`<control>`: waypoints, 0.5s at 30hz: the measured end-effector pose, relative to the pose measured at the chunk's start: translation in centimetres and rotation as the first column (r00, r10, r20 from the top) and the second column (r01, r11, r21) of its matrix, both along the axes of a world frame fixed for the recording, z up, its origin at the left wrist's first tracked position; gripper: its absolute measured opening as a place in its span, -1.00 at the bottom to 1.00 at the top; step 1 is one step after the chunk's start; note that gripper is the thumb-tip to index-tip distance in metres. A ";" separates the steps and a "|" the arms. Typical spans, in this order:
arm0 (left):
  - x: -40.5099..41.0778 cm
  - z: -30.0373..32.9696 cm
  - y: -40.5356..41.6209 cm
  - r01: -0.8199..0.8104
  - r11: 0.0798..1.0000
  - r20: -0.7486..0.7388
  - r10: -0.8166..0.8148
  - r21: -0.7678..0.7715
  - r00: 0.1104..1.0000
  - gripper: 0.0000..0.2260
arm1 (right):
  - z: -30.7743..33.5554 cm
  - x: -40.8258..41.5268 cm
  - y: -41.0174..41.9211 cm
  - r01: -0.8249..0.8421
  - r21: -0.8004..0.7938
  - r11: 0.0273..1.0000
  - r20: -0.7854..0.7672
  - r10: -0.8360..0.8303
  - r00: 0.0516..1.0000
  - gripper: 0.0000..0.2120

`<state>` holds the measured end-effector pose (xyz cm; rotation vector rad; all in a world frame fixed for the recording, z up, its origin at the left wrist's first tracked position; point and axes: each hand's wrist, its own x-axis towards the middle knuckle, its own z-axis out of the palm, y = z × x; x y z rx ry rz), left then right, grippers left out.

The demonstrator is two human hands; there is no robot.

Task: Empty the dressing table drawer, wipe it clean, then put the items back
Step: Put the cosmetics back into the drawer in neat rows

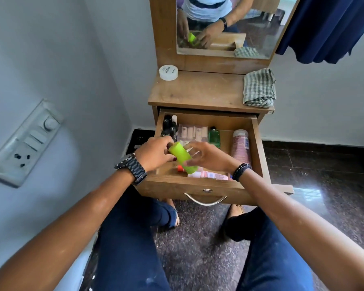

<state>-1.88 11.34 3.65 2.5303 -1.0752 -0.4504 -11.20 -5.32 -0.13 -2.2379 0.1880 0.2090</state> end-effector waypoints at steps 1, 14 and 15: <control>0.1 -0.2 0.6 -0.001 1.000 0.024 0.001 0.010 1.000 -0.70 | 0.1 0.3 0.4 -0.012 -0.013 1.000 -0.002 0.012 1.000 -0.56; 0.9 -2.3 1.0 0.183 0.949 0.262 -0.251 0.258 0.932 -0.63 | 0.2 3.0 2.9 -0.184 -0.294 0.938 -0.064 0.173 0.983 -0.61; 1.0 -2.3 0.8 0.197 0.929 0.276 -0.287 0.312 0.917 -0.65 | 0.1 3.0 2.8 -0.189 -0.293 0.937 -0.071 0.176 0.982 -0.62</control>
